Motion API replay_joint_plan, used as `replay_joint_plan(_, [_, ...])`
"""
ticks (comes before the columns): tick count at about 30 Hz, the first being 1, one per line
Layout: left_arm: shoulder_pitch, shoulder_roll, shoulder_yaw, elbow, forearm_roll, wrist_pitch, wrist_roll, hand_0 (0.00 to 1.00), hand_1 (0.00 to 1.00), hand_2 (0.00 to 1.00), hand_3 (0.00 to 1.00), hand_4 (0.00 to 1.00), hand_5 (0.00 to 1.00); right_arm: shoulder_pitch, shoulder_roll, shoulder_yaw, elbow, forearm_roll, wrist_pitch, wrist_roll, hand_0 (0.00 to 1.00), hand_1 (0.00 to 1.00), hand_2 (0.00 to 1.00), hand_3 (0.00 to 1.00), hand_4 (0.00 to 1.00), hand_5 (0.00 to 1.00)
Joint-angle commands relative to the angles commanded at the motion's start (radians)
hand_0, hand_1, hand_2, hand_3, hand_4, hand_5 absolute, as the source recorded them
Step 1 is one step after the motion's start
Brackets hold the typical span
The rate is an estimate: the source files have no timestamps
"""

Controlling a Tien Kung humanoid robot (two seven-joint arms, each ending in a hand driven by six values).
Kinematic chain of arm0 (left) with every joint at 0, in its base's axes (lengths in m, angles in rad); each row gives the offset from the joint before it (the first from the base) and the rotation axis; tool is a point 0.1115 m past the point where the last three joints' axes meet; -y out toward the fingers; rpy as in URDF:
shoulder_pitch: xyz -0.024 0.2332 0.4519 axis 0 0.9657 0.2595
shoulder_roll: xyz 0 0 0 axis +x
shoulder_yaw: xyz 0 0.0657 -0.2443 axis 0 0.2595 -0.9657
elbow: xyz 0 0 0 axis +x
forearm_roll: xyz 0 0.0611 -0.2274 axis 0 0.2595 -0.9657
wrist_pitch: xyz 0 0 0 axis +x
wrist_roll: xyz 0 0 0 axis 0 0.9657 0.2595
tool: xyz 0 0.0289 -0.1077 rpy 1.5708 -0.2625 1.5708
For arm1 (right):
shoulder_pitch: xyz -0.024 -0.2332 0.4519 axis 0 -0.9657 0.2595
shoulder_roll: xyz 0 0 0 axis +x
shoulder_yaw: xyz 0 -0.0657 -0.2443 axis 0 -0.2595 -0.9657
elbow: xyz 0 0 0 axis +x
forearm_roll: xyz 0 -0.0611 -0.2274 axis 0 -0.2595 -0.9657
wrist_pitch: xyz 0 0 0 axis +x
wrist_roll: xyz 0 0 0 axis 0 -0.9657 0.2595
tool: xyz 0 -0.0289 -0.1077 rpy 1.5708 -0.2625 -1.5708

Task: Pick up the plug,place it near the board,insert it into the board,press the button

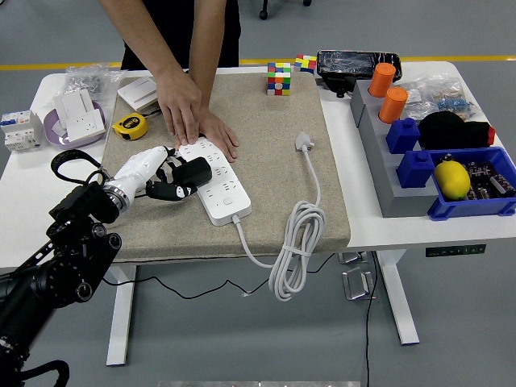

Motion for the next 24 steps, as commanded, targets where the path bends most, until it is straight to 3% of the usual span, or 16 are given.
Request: replay_joint_plan(24, [0.029, -0.005, -0.049, -0.063, -0.071, -0.016, -0.001, 0.424, 0.290, 0.276, 0.302, 0.459, 0.219, -0.007, 0.000, -0.003, 0.001, 0.000, -0.001, 0.000, 0.821, 0.788, 0.753, 0.757, 0.998, 0.998])
